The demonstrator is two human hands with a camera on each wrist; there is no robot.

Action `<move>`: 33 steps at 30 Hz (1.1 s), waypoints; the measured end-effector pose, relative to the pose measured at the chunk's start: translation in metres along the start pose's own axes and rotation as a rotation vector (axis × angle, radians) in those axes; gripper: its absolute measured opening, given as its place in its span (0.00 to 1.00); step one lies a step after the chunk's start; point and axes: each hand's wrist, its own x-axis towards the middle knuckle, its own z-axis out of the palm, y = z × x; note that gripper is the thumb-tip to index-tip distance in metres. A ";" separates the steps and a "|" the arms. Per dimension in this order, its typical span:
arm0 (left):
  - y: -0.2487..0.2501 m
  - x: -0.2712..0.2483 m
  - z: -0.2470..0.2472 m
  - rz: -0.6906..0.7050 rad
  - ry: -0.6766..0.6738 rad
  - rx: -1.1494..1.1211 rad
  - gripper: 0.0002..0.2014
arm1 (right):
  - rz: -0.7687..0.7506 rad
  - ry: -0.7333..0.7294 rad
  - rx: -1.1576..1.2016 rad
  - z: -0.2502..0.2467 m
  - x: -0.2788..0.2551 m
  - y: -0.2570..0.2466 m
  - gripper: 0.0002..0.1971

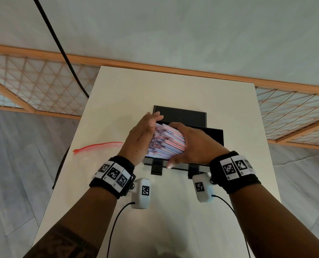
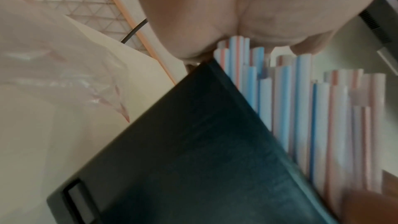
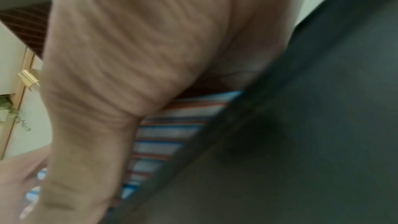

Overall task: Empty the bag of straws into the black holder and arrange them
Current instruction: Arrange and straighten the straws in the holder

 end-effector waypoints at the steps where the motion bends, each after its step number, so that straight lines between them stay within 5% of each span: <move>1: 0.000 0.000 0.000 -0.022 -0.004 -0.031 0.31 | 0.001 -0.002 -0.002 0.000 0.001 -0.002 0.57; 7: 0.003 -0.002 0.001 -0.087 0.007 -0.142 0.33 | 0.009 -0.007 -0.059 0.001 0.001 -0.004 0.59; 14: -0.001 -0.019 0.006 0.075 0.197 -0.194 0.38 | 0.039 0.027 -0.164 0.006 -0.001 -0.002 0.60; 23: -0.001 -0.017 0.008 0.095 0.109 0.031 0.27 | 0.054 0.037 0.021 0.015 0.000 0.004 0.56; 33: -0.006 -0.019 0.012 0.122 0.210 -0.037 0.30 | 0.113 0.132 -0.195 0.018 -0.007 -0.004 0.62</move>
